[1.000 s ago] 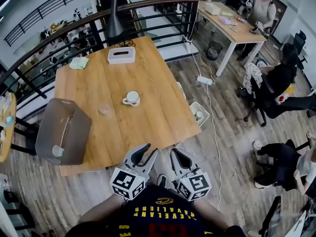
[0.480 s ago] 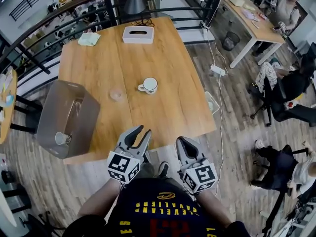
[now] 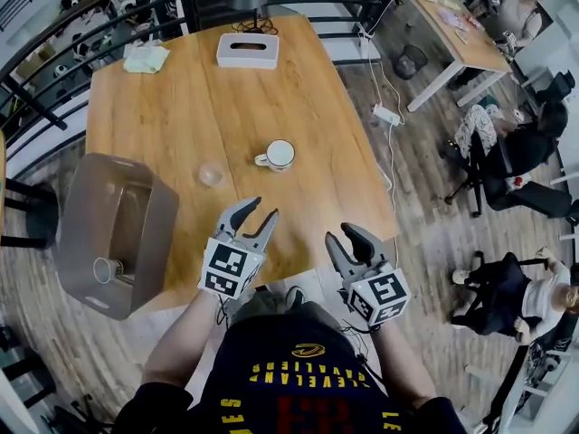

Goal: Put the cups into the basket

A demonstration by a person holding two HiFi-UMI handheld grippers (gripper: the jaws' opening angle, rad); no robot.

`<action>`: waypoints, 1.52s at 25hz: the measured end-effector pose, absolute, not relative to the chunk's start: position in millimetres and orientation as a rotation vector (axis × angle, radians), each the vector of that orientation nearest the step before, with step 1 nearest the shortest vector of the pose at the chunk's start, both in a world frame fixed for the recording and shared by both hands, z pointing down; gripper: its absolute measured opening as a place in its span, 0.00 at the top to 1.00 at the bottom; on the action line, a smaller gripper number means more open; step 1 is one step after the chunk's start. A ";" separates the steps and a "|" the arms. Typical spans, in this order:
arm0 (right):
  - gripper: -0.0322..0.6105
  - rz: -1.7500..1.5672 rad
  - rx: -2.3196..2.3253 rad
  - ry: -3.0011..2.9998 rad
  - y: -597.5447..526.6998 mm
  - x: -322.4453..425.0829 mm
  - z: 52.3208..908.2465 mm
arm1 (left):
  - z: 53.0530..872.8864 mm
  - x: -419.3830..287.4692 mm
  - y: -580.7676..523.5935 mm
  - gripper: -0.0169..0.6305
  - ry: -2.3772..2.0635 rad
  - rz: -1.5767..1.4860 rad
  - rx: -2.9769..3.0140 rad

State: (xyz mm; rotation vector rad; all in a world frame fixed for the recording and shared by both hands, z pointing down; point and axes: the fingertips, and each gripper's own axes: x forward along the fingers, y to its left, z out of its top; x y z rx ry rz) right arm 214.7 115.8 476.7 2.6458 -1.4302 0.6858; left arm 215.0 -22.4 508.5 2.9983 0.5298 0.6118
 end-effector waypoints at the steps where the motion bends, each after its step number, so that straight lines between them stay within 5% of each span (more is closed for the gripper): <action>1: 0.74 0.687 2.616 -1.436 112.8 217.7 479.3 | 514.1 220.0 -21.9 0.75 0.573 0.645 3.012; 15: 0.63 0.653 2.230 -1.683 65.7 286.4 521.4 | 555.6 282.3 -55.2 0.69 0.926 1.172 3.219; 28: 0.63 0.648 1.744 -1.891 16.9 344.4 582.1 | 640.9 317.8 -77.9 0.66 1.368 1.919 2.924; 38: 0.63 0.675 1.499 -1.951 -9.9 354.8 628.8 | 685.2 320.9 -89.5 0.66 1.463 2.132 2.765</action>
